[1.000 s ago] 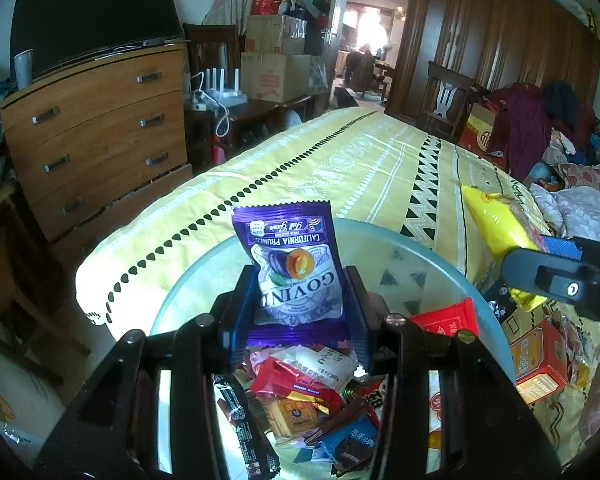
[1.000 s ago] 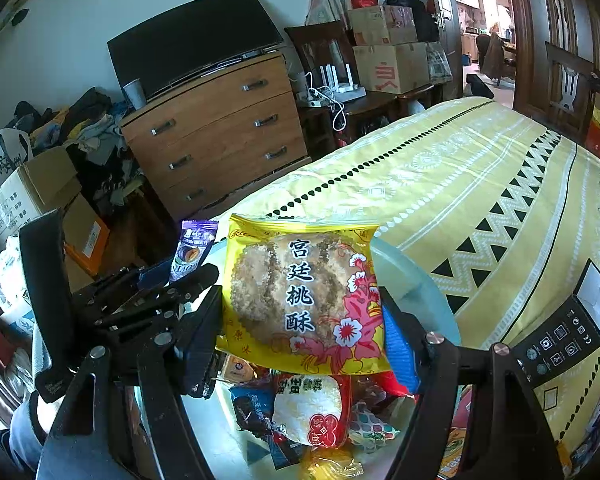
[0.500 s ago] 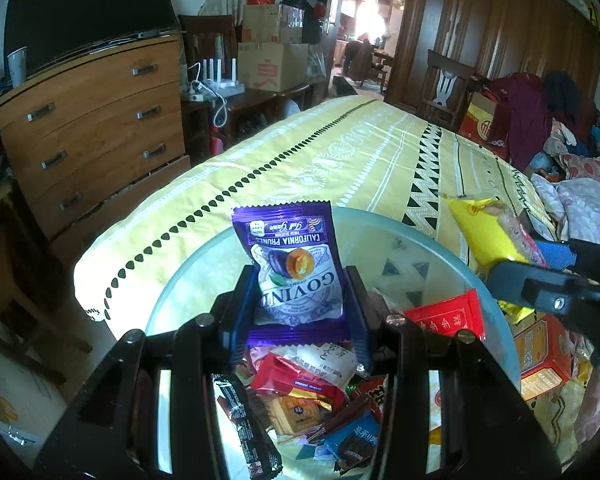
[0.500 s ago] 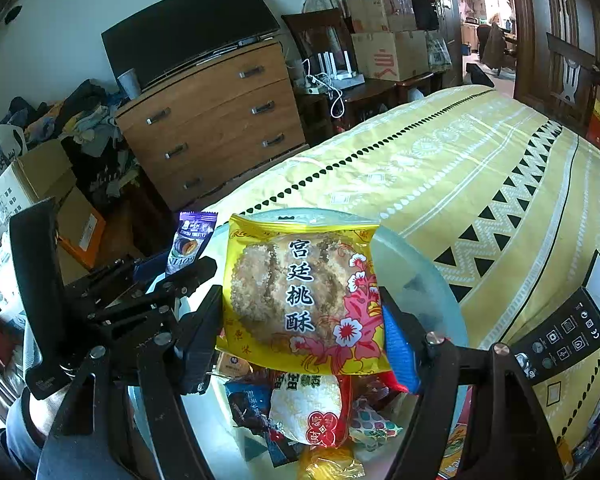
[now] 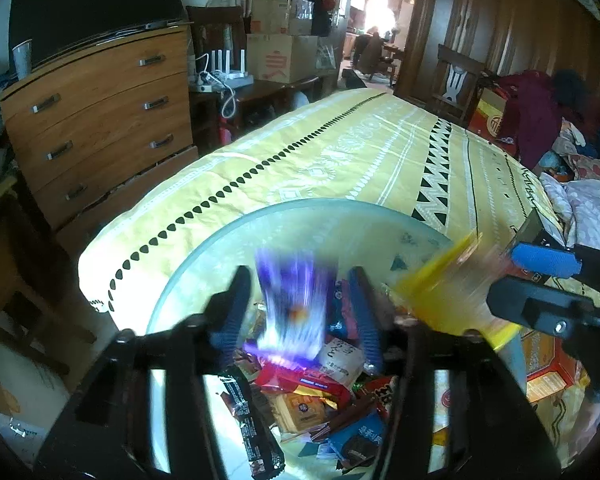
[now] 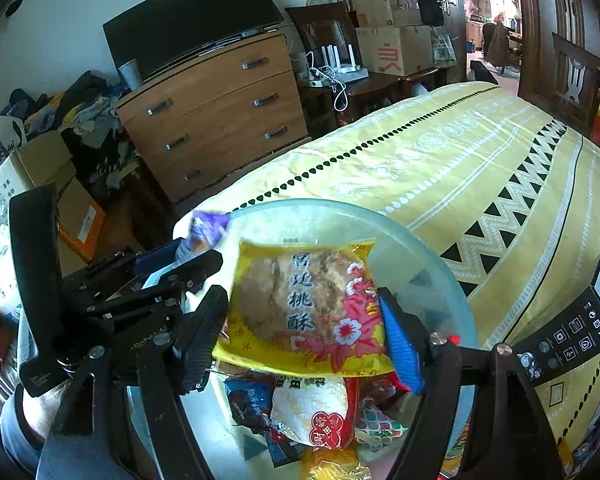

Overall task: Organize snacks
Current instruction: 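Lower both packets into the glass bowl and open both tools, then move both open tools back over the remaining snack pile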

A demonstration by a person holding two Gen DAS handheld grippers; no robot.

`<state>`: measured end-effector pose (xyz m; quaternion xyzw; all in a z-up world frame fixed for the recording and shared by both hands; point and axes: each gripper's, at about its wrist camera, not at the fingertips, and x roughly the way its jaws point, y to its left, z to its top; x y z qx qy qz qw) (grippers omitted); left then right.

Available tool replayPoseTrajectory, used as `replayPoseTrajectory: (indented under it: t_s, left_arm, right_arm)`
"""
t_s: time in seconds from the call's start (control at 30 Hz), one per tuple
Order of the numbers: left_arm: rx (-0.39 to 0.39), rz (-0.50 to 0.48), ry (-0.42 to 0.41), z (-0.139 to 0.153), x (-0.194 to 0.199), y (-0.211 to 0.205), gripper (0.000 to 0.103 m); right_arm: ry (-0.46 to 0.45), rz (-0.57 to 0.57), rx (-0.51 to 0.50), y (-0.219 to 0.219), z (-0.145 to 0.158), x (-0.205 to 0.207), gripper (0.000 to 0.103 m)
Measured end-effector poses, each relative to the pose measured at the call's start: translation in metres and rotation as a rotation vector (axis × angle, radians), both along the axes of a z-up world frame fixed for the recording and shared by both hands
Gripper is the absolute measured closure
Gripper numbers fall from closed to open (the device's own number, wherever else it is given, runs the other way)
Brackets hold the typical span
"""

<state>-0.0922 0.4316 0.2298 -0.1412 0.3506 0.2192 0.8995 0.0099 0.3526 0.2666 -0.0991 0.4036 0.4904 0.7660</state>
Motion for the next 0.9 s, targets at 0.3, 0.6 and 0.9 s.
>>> replayPoseTrajectory:
  t_s: [0.3, 0.6, 0.9]
  left_arm:
    - [0.027, 0.055, 0.038, -0.003, 0.001, 0.000, 0.000]
    - [0.100, 0.101, 0.029, 0.004, -0.005, -0.016, 0.000]
    - [0.133, 0.019, -0.042, 0.032, -0.011, -0.065, 0.000]
  right_arm:
    - [-0.064, -0.005, 0.017, -0.008, 0.010, -0.012, 0.018]
    - [-0.371, -0.051, 0.027, -0.047, 0.033, -0.066, 0.008]
    - [-0.414, -0.147, 0.074, -0.119, 0.041, -0.091, 0.008]
